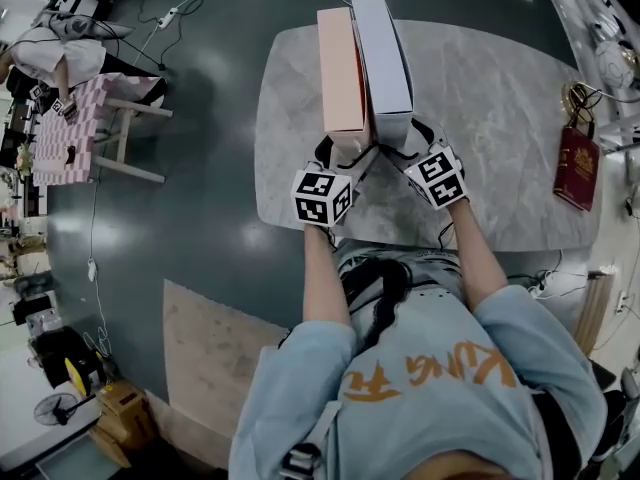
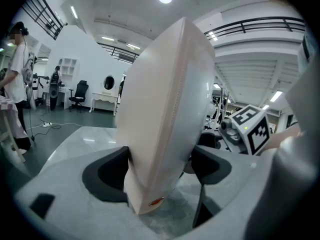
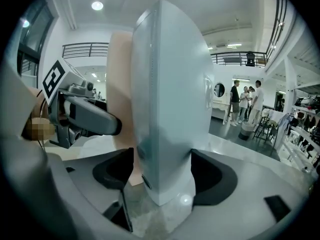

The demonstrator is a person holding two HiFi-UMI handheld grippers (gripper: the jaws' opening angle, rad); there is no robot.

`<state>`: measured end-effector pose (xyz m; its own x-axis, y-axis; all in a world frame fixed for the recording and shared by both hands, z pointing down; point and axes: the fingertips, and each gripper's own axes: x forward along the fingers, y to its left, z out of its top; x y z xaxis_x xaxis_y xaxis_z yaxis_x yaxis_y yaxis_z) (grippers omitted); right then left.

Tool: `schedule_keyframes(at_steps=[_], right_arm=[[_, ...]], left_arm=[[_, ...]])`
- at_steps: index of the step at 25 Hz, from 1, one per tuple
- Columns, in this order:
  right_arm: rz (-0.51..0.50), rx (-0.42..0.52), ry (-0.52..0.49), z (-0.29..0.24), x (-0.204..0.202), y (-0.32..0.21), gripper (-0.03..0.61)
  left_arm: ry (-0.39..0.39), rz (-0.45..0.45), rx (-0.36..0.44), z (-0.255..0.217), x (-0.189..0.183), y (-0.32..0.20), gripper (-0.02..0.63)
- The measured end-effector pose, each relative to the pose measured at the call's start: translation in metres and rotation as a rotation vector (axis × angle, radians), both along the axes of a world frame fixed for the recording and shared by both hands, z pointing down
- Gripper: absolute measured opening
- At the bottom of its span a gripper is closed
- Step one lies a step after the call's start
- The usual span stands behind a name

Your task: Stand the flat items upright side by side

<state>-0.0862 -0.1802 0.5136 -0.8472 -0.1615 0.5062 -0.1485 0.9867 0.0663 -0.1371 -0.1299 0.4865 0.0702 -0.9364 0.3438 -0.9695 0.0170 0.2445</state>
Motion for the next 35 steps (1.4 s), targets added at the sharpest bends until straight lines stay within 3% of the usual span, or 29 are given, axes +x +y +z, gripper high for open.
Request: schedule_keyframes(at_steps=[13,22,35], right_arm=[[-0.025,-0.018,-0.005,0.000,0.001,-0.002,0.334],[-0.061,-0.044,-0.007,0.002,0.000,-0.004,0.334],[-0.056,-0.022,0.038,0.003,-0.002,-0.012,0.328]], left_arm=[[-0.026,0.013,0.019,0.001,0.006,-0.002,0.413],[-0.136,0.105,-0.064,0.018,0.005,-0.016,0.455],[-0.107,0.183,-0.048,0.020,-0.007,-0.040,0.491]])
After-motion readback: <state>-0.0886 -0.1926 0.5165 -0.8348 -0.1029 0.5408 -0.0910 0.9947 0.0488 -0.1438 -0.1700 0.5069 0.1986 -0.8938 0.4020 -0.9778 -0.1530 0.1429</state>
